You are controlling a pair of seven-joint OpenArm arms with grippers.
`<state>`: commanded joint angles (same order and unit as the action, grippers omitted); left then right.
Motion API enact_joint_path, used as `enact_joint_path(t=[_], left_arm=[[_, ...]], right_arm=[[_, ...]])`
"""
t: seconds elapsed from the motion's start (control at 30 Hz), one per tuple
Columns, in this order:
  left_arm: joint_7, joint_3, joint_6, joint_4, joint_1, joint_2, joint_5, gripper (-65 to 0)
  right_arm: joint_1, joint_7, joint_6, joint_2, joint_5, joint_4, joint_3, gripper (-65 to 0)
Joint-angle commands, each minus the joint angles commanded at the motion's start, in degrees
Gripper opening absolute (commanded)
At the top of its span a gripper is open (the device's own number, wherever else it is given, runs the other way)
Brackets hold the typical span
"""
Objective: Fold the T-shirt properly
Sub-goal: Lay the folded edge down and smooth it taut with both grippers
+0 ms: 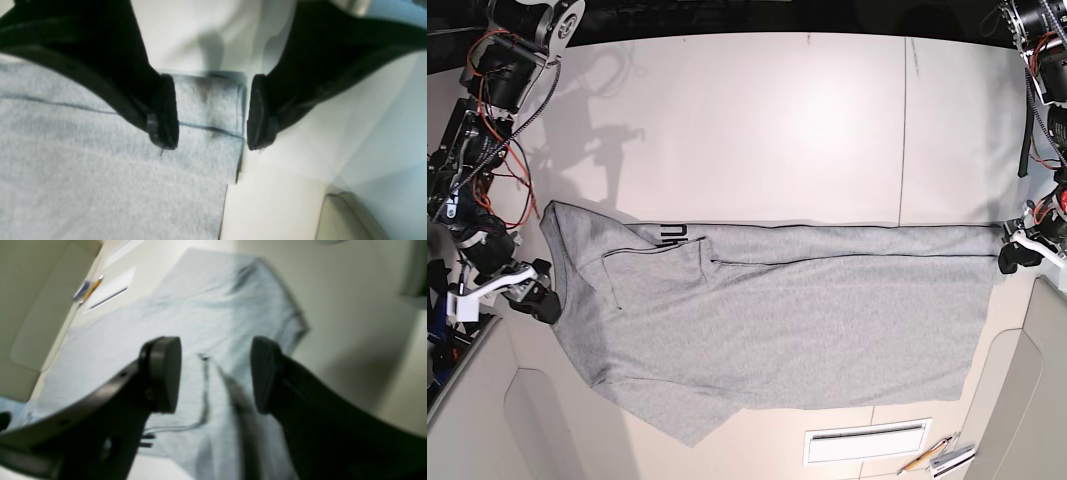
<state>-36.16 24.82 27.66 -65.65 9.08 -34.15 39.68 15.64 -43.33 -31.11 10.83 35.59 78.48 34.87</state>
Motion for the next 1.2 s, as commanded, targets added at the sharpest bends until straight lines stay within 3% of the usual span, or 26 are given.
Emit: enact_joint_path(t=[0.13, 0.23, 0.47, 0.6, 0.9, 1.2], left_arm=[[-3.34, 3.80, 0.04, 0.00, -0.07, 0.04, 2.91, -25.4], [-3.28, 3.96, 0.00, 0.00, -0.07, 0.35, 2.71, -20.2], [-0.96, 3.93, -0.07, 1.86, -0.68, 2.78, -0.09, -19.6], [2.56, 3.93, -0.24, 8.07, 0.02, 2.93, -0.22, -19.7], [2.95, 3.91, -0.20, 10.38, 0.42, 5.16, -1.38, -19.7], [5.11, 1.90, -0.02, 10.38, 0.46, 7.13, -1.40, -19.9]], right_arm=[[-5.07, 0.26, 0.50, 4.39, 0.72, -0.33, 1.88, -31.9], [-9.66, 0.24, 0.44, 5.55, 3.37, -0.48, 1.86, -19.2], [-12.81, 0.90, 0.22, 5.16, 4.52, -2.82, 0.39, -19.4], [-12.48, 0.90, 0.24, 3.69, 4.46, -2.97, -2.78, -19.4], [-12.04, 2.84, 0.26, -2.75, 3.82, -2.97, -6.80, -19.4], [-9.62, 3.74, 0.28, -3.26, 2.25, -2.97, -8.00, -19.7]])
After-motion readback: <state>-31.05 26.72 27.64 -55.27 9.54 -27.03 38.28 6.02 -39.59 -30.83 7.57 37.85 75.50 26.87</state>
